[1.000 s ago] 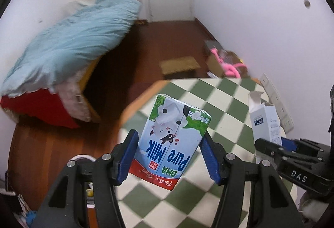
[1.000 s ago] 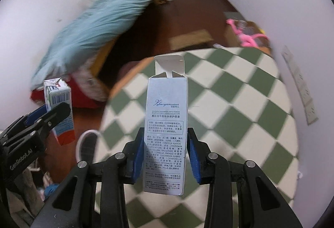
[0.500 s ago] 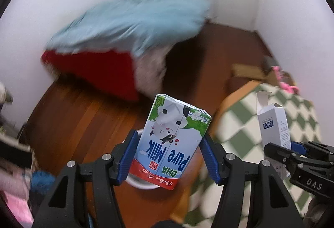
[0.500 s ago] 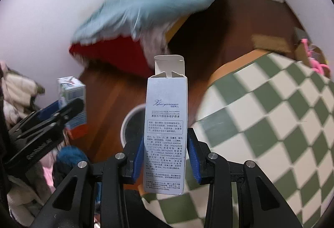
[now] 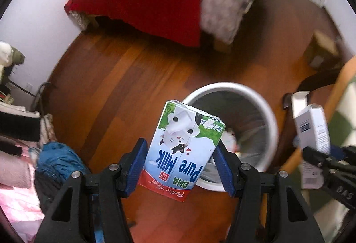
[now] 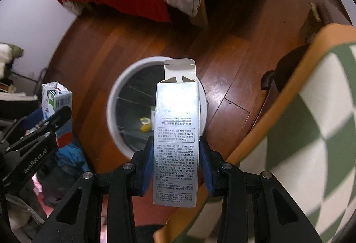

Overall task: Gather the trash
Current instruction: 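Carry the white box and milk carton over the bin and release both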

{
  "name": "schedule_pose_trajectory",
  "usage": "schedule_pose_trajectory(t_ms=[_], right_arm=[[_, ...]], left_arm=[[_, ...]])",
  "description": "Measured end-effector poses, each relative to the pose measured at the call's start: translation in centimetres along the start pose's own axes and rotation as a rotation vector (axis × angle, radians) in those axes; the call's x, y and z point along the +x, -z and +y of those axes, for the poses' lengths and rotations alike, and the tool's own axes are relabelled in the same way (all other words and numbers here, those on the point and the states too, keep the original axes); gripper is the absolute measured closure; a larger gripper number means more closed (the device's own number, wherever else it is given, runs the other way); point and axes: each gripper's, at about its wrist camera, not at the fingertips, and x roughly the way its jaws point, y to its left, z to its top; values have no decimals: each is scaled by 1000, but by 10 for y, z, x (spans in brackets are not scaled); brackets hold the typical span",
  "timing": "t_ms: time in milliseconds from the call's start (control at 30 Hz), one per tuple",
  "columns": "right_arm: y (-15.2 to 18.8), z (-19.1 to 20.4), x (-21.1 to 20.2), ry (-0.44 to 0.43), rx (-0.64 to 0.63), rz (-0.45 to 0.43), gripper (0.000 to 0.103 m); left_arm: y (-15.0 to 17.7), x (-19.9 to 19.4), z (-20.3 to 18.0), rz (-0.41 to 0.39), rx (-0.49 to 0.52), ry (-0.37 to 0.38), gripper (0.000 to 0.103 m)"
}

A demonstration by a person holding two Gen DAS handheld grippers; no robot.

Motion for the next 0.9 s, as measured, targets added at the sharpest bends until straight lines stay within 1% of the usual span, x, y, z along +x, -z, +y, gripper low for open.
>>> schedule_pose_trajectory(t_ms=[67,167,233,367,400,433,467,500,533,567,633,667,700,733,767,833,900], right_arm=[[-9,1,20,27,-13,21,64],[-21,2,42,45,-27,41,64],[-27,1,52,36,-30,57,63],[-42,3,66,-4,-34,83,62],[-41,3,66,0,-34,87,59],[-42,2,64,10,-32,82,55],[-40,-1,63,7,-30,76,39],[-39,-2,60,1,-26,69,32],[-39,-4,57,6,-20,60,30],[-38,-5,56,11,-22,54,27],[-37,-5,45,35,-35,36,19],[-36,-5,40,42,-42,27,11],[-34,-3,32,67,-57,21,2],[-32,-2,28,83,-64,15,0],[-30,0,22,94,-72,8,0],[-25,5,10,153,-101,-5,0],[-20,8,0,174,-122,-13,0]], left_arm=[[1,15,2,25,8,-5,46],[1,35,2,52,14,-10,46],[2,42,1,72,5,-4,45],[4,45,1,98,-13,33,44],[4,45,2,102,-22,44,44],[4,45,3,103,-29,51,44],[5,43,3,99,-34,67,44],[5,41,4,95,-38,62,34],[4,40,3,93,-39,63,15],[5,37,5,88,-46,65,9],[5,32,6,80,-55,65,7],[5,30,8,80,-62,67,7],[6,25,9,74,-69,65,7],[7,22,11,64,-74,55,7],[8,17,13,54,-77,49,7],[10,10,16,47,-87,48,7],[14,-1,21,29,-101,41,6]])
